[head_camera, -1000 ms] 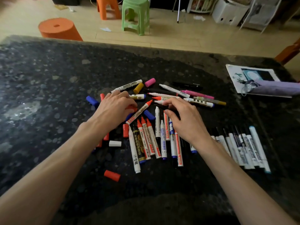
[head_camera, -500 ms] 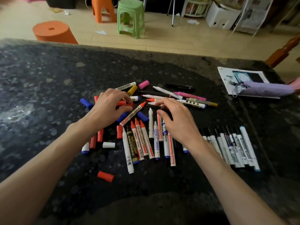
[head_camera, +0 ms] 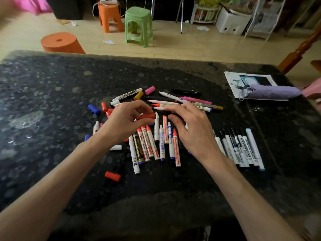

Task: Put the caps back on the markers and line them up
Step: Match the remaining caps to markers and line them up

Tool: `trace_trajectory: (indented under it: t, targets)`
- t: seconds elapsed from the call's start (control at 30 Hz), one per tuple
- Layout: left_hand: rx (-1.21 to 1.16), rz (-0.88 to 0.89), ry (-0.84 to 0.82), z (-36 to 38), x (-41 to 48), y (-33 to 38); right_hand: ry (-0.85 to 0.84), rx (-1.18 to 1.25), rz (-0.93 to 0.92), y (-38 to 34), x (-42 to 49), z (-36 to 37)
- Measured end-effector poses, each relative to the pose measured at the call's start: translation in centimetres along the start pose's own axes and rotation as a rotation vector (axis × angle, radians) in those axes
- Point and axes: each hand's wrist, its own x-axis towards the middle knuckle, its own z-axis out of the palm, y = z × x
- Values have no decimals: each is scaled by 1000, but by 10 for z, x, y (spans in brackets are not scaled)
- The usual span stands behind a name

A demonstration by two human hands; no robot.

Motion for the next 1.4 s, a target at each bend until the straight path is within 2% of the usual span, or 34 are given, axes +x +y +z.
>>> trace_trajectory:
  t: [0.23,0.7,0.93,1.1,1.4]
  targets:
    - [-61,-7,25,10,-15,28,66,-161,38,-5,-27,-30]
    - [-56,75,75,33,-47,64,107,-129,-28,-17,-61,-53]
    - [-178,-9,35,32,-60,70,-3,-42,-20,-13,-66,-55]
    - [-116,6,-7,36,-61,76,-53,6,-28,-15,-72,-55]
    - [-4,89,-43,46,-49,79,-22,-50,8,-8,-73,-55]
